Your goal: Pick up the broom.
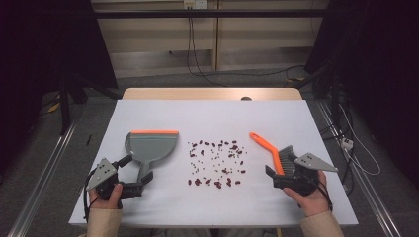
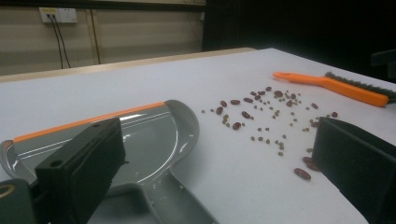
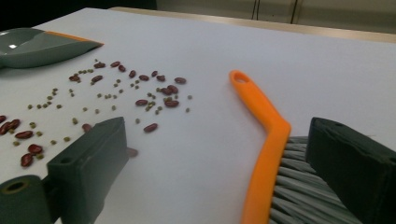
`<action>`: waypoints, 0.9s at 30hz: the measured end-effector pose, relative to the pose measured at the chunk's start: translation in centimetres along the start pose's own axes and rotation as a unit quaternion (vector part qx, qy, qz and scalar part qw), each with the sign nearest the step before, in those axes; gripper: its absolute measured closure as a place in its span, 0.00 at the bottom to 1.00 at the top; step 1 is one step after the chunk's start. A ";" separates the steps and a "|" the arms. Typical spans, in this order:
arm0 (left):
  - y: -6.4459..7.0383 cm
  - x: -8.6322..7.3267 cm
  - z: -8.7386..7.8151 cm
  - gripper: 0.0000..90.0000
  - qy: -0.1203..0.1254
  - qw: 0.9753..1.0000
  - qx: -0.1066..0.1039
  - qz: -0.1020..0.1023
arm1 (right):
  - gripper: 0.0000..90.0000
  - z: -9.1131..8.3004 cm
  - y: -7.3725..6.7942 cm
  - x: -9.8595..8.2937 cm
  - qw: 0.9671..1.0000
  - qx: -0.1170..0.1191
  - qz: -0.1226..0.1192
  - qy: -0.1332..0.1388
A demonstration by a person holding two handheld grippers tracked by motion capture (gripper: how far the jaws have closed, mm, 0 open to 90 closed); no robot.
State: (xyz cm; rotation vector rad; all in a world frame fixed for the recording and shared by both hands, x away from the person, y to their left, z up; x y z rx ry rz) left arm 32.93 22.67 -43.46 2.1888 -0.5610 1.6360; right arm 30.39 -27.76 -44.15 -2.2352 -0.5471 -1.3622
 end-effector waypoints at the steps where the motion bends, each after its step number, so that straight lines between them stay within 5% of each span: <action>1: 0.0 0.0 0.0 0.03 0.000 1.000 0.001 0.000 | 0.08 0.0 0.3 0.2 1.000 -0.006 0.000 -0.004; 9: -0.2 0.0 -0.1 0.03 0.002 1.000 0.004 -0.006 | 0.24 1.2 1.7 2.2 1.000 0.001 0.019 -0.011; 20: -0.1 0.0 0.0 0.03 0.002 1.000 0.001 -0.005 | 0.48 3.3 3.9 4.2 0.996 -0.019 0.039 -0.079; 27: -0.1 0.0 0.0 0.03 0.002 1.000 0.000 -0.005 | 0.55 4.3 4.9 4.7 0.991 -0.027 0.049 -0.123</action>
Point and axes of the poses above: each handheld gripper's, and its own axes: z roughly forward along the jaws, x roughly out of its top, y roughly to its right, the point moved 2 cm from there along z, roughly forward along the jaws, and after that the axes turned 13 degrees about x, right-handed, at the moved point
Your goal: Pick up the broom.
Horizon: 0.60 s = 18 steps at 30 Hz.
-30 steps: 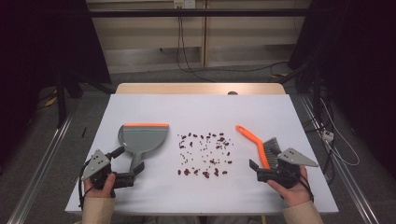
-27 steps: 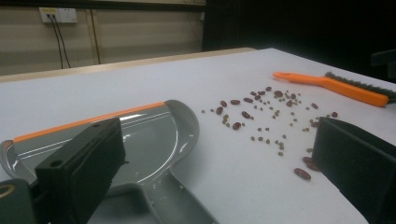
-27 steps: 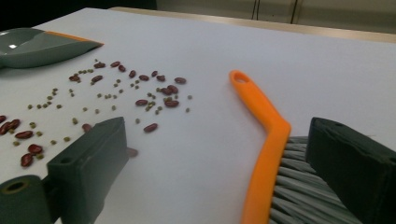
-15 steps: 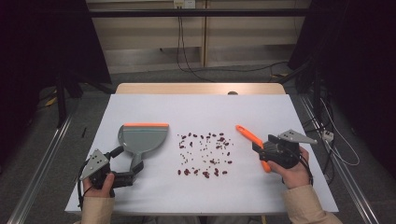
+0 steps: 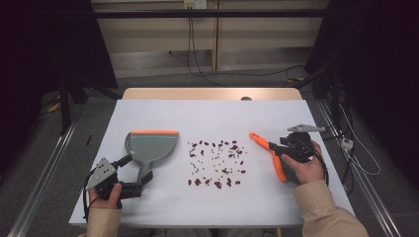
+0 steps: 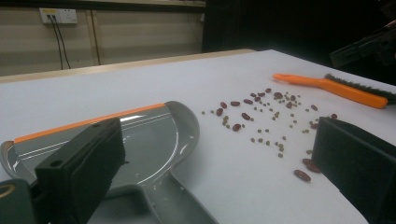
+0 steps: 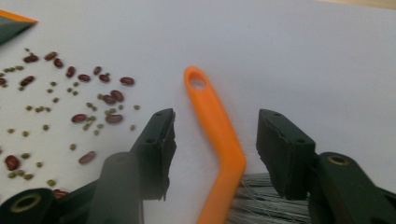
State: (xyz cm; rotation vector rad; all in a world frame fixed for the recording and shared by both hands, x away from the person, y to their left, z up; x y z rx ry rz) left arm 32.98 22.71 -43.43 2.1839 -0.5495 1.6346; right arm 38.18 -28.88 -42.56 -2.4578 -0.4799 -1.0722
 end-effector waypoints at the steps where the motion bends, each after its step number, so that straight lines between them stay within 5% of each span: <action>1: 0.0 0.0 0.0 0.03 0.000 1.000 0.000 0.000 | 0.56 0.3 0.4 0.1 1.000 -0.003 0.007 -0.011; 9: -0.1 0.0 0.0 0.03 0.000 1.000 0.000 0.000 | 0.63 1.3 1.4 0.2 0.997 -0.012 0.051 -0.062; 18: -0.1 -0.1 0.1 0.03 -0.002 1.000 -0.002 0.001 | 0.68 3.2 1.6 -0.3 0.992 -0.023 0.050 -0.117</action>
Point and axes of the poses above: each handheld gripper's, and its own axes: z roughly forward along the jaws, x roughly out of its top, y roughly to its right, the point moved 2 cm from there along z, roughly forward along the jaws, and after that the axes turned 13 degrees about x, right-handed, at the moved point
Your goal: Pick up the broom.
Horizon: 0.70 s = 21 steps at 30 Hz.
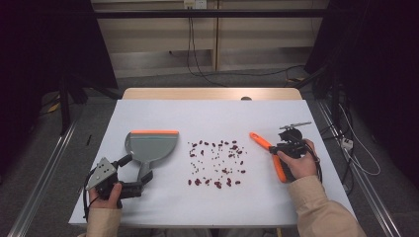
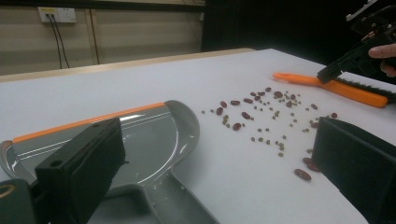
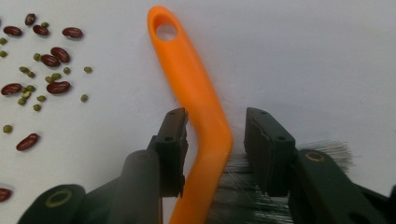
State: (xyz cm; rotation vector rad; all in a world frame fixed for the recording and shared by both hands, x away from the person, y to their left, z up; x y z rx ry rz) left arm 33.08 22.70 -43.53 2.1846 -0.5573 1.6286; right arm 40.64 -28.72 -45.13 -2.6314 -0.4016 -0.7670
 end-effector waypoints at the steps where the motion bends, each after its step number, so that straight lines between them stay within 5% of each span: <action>1: 0.0 0.0 0.0 0.03 -0.001 1.000 0.000 -0.001 | 0.70 0.2 0.0 0.0 1.000 0.000 0.000 -0.004; 9: 0.0 -0.1 0.1 0.03 -0.003 1.000 -0.001 0.002 | 0.72 1.3 -0.4 0.2 0.999 -0.017 -0.013 -0.035; 15: -0.1 -0.1 0.2 0.03 -0.002 1.000 0.002 0.001 | 0.76 1.5 0.0 0.5 0.999 -0.010 0.018 -0.041; 21: 0.2 0.0 0.3 0.03 -0.001 1.000 -0.003 0.009 | 0.76 1.5 0.0 0.7 0.999 -0.009 0.014 -0.048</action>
Point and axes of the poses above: each handheld gripper's, and its own axes: z roughly forward along the jaws, x roughly out of its top, y roughly to its right, the point moved 2 cm from there along z, roughly forward along the jaws, and after that the axes turned 13 degrees about x, right-handed, at the moved point
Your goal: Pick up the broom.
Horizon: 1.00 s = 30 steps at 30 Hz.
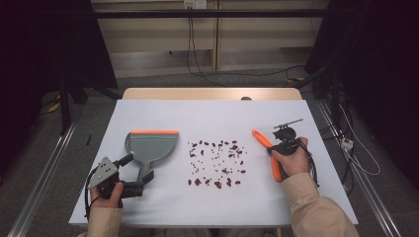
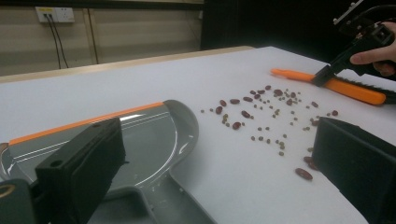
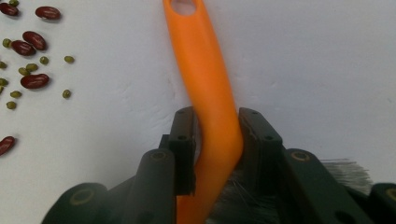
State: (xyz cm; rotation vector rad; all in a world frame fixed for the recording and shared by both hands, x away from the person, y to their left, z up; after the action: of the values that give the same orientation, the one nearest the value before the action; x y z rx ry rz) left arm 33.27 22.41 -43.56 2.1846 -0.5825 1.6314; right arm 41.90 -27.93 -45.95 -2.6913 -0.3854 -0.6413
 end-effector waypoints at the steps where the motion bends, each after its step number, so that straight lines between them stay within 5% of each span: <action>1: 0.0 0.0 0.0 0.03 0.000 1.000 0.001 -0.001 | 0.76 0.0 0.0 0.0 1.000 0.000 -0.004 0.000; 11: 0.1 0.0 0.0 0.03 0.001 1.000 0.002 -0.003 | 0.77 -0.1 -0.1 0.1 1.000 -0.003 -0.025 0.009; 20: 0.0 0.1 0.0 0.03 0.001 1.000 0.002 -0.002 | 0.78 -1.5 0.1 0.2 0.998 0.016 -0.015 0.062; 30: 0.1 0.3 0.0 0.03 0.005 1.000 0.006 0.002 | 0.79 -4.8 0.4 -0.7 0.983 0.050 -0.018 0.176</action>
State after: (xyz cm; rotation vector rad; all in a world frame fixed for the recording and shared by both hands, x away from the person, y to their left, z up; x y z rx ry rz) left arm 33.27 22.27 -43.25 2.1851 -0.5756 1.6508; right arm 39.61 -30.25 -42.39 -2.4166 -0.3609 -1.0568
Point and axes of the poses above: each handheld gripper's, and its own axes: z roughly forward along the jaws, x roughly out of its top, y roughly to its right, the point moved 2 cm from there along z, roughly forward along the jaws, and after that the axes turned 13 degrees about x, right-handed, at the moved point
